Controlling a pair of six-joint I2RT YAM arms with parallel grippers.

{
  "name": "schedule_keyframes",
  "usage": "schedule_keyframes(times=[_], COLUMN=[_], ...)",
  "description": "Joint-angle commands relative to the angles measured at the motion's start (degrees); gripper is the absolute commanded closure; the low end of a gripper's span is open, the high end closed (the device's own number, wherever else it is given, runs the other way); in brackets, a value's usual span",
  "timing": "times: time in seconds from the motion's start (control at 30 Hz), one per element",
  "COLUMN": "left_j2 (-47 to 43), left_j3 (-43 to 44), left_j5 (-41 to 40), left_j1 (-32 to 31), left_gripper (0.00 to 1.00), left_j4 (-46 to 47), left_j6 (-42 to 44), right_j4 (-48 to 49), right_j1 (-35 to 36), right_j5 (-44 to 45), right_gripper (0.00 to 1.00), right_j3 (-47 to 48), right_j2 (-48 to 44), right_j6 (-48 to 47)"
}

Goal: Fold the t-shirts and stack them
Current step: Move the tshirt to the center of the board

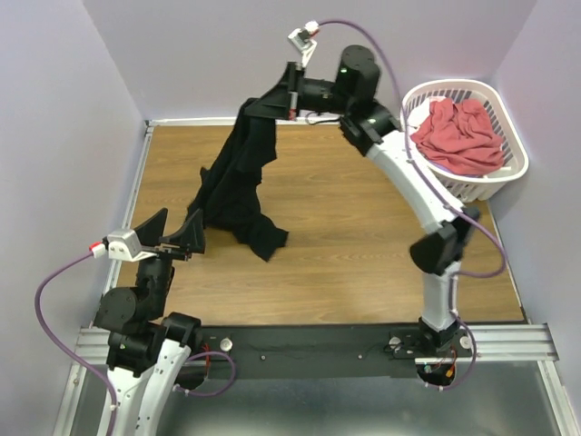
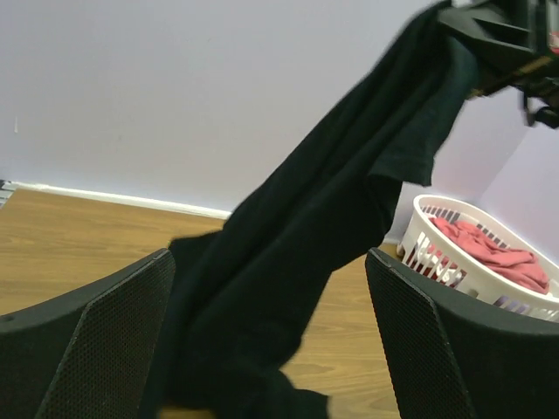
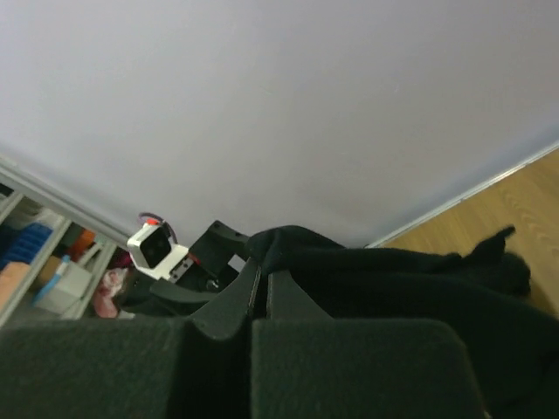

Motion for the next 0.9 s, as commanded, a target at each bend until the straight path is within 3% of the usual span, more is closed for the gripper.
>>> schedule_keyframes(times=[0.0, 0.2, 0.3, 0.4, 0.5, 0.53, 0.67, 0.8, 0.87], left_j2=[-1.5, -0.8, 0.1, 1.9, 4.7, 5.5, 10.7, 15.1, 18.4], left_j3=[0.5, 0.5, 0.5, 0.6, 0.9, 1.0, 1.4, 1.3, 1.3], left_j5=[0.2, 0.4, 0.3, 0.4, 1.6, 2.7, 4.5, 4.5, 5.2], left_j1=[0.3, 0.3, 0.4, 0.3, 0.3, 0.3, 0.3, 0.4, 0.3], left_gripper=[0.02, 0.02, 0.02, 0.02, 0.02, 0.02, 0.02, 0.02, 0.02], left_j4=[0.1, 0.3, 0.3, 0.1, -0.1, -0.1, 0.4, 1.8, 3.5], left_j6=[0.2, 0.0, -0.2, -0.6, -1.2, -1.1, -0.7, 0.0, -0.3], right_j4=[6.3, 2.7, -6.8, -15.8, -22.3, -24.5, -31.7, -32.1, -31.2], right_j1=[-3.9, -15.8, -17.1, -17.1, -17.1, -17.2, -17.1, -17.1, -17.1], right_j5=[-0.5, -3.0, -3.4, 2.4, 17.1, 26.9, 48.1, 47.9, 45.5], right_gripper=[0.99, 1.00, 0.99, 0.97, 0.99, 0.99, 0.67, 0.41, 0.38], right_j3=[-13.0, -43.0, -56.9, -72.2, -81.7, -86.3, -91.9, -91.7, -90.3], right_j2=[-17.3, -33.5, -38.3, -40.1, -44.3, -46.4, -55.4, -59.8, -58.1], right_j6=[-10.4, -17.8, -26.7, -30.4, -31.7, -31.1, -26.6, -27.3, -29.1])
